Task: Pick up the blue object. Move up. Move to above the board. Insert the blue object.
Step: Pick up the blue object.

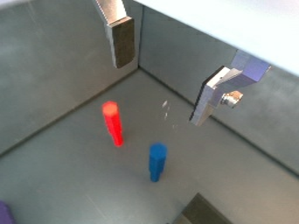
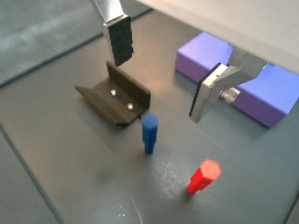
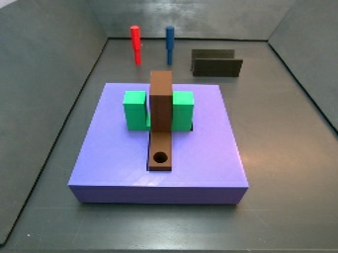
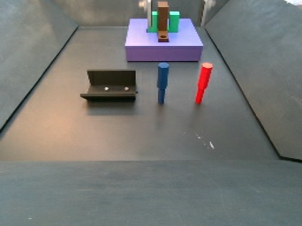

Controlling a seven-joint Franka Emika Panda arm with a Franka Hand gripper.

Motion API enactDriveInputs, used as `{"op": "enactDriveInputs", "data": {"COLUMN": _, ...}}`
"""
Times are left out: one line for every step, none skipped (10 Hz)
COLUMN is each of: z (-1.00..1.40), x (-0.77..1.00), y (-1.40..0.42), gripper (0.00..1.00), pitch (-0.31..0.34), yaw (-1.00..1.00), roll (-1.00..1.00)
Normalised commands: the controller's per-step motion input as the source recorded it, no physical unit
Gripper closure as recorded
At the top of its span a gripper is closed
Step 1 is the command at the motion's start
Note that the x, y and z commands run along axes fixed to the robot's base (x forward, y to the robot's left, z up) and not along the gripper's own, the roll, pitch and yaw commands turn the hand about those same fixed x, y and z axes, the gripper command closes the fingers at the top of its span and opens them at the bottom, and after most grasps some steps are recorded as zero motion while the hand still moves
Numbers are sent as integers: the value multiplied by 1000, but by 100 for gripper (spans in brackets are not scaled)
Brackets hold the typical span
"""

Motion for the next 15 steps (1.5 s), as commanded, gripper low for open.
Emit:
{"op": "enactDriveInputs", "data": {"z": 0, "x": 43, "y": -43, "gripper": 0, "pitch": 0, "yaw": 0, "roll": 0}}
{"op": "enactDriveInputs", "data": {"z": -266, "x": 463, "y": 0, "gripper": 0, "pitch": 0, "yaw": -100, "roll": -113}}
{"op": "enactDriveInputs", "data": {"z": -489, "x": 440, "y": 0, "gripper": 0, "pitch": 0, "yaw": -123, "roll": -193}}
{"op": "enactDriveInputs", "data": {"z": -683, "x": 280, "y": 0, "gripper": 0, "pitch": -84, "yaw": -74, "roll": -194}}
{"op": "enactDriveInputs", "data": {"z": -674, "x": 106, "y": 0, "gripper": 0, "pitch": -133, "yaw": -49, "roll": -181}}
{"op": "enactDriveInputs", "data": {"z": -609, "x": 0, "y": 0, "gripper": 0, "pitch": -139, "yaw": 0, "roll": -130}}
{"op": "enactDriveInputs", "data": {"z": -540, "x": 0, "y": -54, "gripper": 0, "pitch": -129, "yaw": -40, "roll": -121}}
{"op": "enactDriveInputs", "data": {"z": -503, "x": 0, "y": -91, "gripper": 0, "pitch": -121, "yaw": -100, "roll": -119}}
{"op": "enactDriveInputs", "data": {"z": -460, "x": 6, "y": -109, "gripper": 0, "pitch": -106, "yaw": -134, "roll": -109}}
{"op": "enactDriveInputs", "data": {"z": -423, "x": 34, "y": -120, "gripper": 0, "pitch": -81, "yaw": -129, "roll": -89}}
{"op": "enactDriveInputs", "data": {"z": -369, "x": 23, "y": -74, "gripper": 0, "pitch": -61, "yaw": -111, "roll": -73}}
{"op": "enactDriveInputs", "data": {"z": -317, "x": 17, "y": -3, "gripper": 0, "pitch": -29, "yaw": -114, "roll": -30}}
{"op": "enactDriveInputs", "data": {"z": -246, "x": 0, "y": 20, "gripper": 0, "pitch": 0, "yaw": -131, "roll": 0}}
{"op": "enactDriveInputs", "data": {"z": -186, "x": 0, "y": 51, "gripper": 0, "pitch": 0, "yaw": -120, "roll": 43}}
{"op": "enactDriveInputs", "data": {"z": -180, "x": 0, "y": 0, "gripper": 0, "pitch": 0, "yaw": -114, "roll": 81}}
